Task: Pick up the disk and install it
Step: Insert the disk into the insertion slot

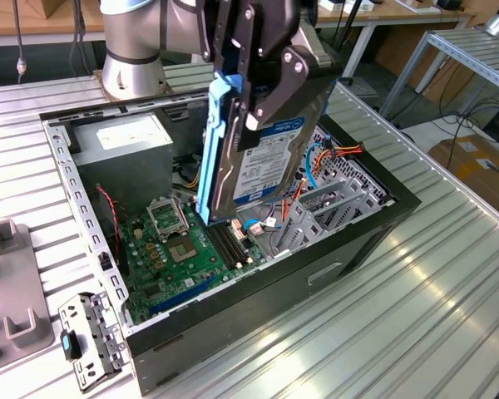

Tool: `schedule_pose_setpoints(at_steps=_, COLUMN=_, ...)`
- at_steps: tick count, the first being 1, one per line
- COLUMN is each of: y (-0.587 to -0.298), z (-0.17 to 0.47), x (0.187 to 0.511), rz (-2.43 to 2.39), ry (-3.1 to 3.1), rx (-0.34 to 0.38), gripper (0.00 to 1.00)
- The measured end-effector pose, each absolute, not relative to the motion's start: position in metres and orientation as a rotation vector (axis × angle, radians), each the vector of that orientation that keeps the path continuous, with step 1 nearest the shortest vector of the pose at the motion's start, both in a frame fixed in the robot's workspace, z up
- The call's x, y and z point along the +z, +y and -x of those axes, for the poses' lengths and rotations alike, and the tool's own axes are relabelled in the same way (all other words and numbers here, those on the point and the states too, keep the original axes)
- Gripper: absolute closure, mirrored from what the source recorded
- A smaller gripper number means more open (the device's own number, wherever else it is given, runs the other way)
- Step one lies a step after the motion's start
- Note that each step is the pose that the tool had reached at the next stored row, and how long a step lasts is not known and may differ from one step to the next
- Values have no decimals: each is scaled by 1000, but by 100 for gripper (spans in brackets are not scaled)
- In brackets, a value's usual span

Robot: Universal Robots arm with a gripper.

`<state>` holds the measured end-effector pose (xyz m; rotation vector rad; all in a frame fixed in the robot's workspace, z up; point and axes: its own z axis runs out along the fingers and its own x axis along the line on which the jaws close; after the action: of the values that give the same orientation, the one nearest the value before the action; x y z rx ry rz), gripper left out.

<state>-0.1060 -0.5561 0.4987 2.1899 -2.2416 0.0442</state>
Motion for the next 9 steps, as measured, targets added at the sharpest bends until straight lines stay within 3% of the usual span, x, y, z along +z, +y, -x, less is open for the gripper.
schedule_pose_setpoints(at_steps=9, y=-555, z=61, x=493, rz=-2190, ry=-2241, rx=44, gripper=63)
